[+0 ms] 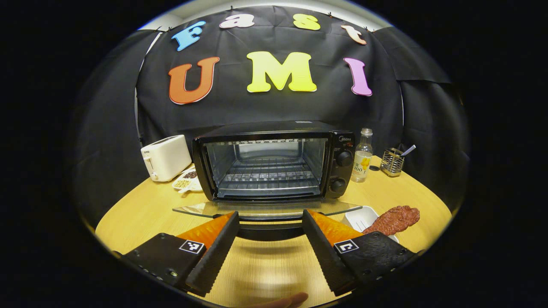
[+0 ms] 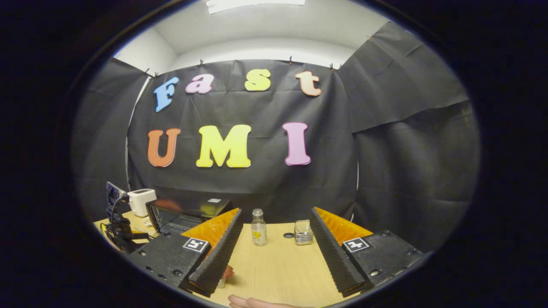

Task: Open the electric oven with the left hand, put the food in, and close the electric oven.

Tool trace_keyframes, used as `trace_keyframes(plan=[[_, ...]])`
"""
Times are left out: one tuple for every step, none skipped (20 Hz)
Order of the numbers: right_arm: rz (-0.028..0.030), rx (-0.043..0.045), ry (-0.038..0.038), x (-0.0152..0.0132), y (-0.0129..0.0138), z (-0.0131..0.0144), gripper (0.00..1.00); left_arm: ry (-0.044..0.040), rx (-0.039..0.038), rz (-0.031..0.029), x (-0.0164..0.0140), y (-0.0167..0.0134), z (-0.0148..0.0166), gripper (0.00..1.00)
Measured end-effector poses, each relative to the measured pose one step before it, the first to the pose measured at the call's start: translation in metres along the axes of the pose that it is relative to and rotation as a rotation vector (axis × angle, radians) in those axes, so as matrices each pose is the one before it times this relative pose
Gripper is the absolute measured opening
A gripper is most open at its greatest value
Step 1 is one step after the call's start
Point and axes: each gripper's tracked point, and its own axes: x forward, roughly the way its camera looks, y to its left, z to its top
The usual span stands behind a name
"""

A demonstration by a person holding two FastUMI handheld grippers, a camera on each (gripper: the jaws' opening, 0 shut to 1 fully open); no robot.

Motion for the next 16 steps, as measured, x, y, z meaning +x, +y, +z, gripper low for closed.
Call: trace_keyframes(plan=[[0.00011,-0.00438,0.00657,0.0014,0.00267,-0.00099,0.99,0.00103,-0.00087,-0.00015,0.00045,-0.00001,-0.00528,0.94],[0.00928,0.00433,0.01193,0.00037,0.00297,-0.0025,0.99,0.01038,-0.00595,-0.00474,-0.00087,-0.00096,-0.00675,0.94],[0.0219,0.01556,0.01626,-0.00003,0.0059,-0.00296,0.99,0.01353,-0.00586,-0.00692,-0.00046,-0.00129,-0.00735,0.94],[0.01832,0.0138,0.01577,0.00063,0.00554,-0.00322,0.99,0.01748,-0.00515,-0.00778,-0.00071,-0.00188,-0.0096,0.94],[0.00666,0.00515,0.01229,0.00123,0.00111,-0.00316,0.99,0.01779,0.00232,-0.00828,0.00051,-0.00119,-0.00861,0.94],[-0.00372,-0.00136,0.00886,0.00334,-0.00184,-0.00329,0.99,0.02039,-0.00331,-0.00905,0.00185,-0.00154,-0.00875,0.95],[-0.00558,-0.00227,0.01021,0.0028,-0.001,-0.00359,0.99,0.02941,-0.0056,-0.0011,0.00195,-0.0014,-0.0094,0.95],[-0.00027,0.00103,0.01522,0.00203,0.00034,-0.00614,0.99,0.03263,-0.00477,-0.00085,0.00193,-0.00114,-0.01065,0.95],[0.00876,0.00755,0.02262,0.00272,0.00314,-0.00679,0.99,0.03367,-0.00998,-0.00088,0.00241,-0.00138,-0.01104,0.95],[0.01423,0.0128,0.02559,0.0022,0.00446,-0.00852,0.99,0.01186,-0.00795,0.00019,0.00021,-0.0007,-0.00582,0.95],[0.01713,0.0141,0.02945,0.00356,0.00473,-0.00772,0.98,-0.01458,-0.00094,0.00053,-0.00178,-0.0007,0.00253,0.96],[0.01419,0.01406,0.03477,0.00377,0.00205,-0.01055,0.99,-0.0149,0.00534,-0.001,-0.00074,-0.00016,0.00407,0.95],[0.01588,0.01688,0.03743,0.00553,0.00197,-0.01044,0.97,-0.00786,0.00026,0.00222,-0.00114,0.00256,0.00401,0.95],[0.01736,0.0133,0.0397,0.00563,0.00307,-0.01031,0.99,-0.00403,-0.00199,0.00962,-0.00328,0.00419,0.00279,0.95],[0.01578,0.01066,0.03983,0.0068,0.0013,-0.01037,0.99,-0.00279,-0.00443,0.01135,-0.00462,0.00473,0.00472,0.95],[0.02185,0.00382,0.03572,0.00629,0.00166,-0.0091,0.99,-0.00614,-0.01369,-0.00242,-0.00698,0.00265,0.0056,0.96]])
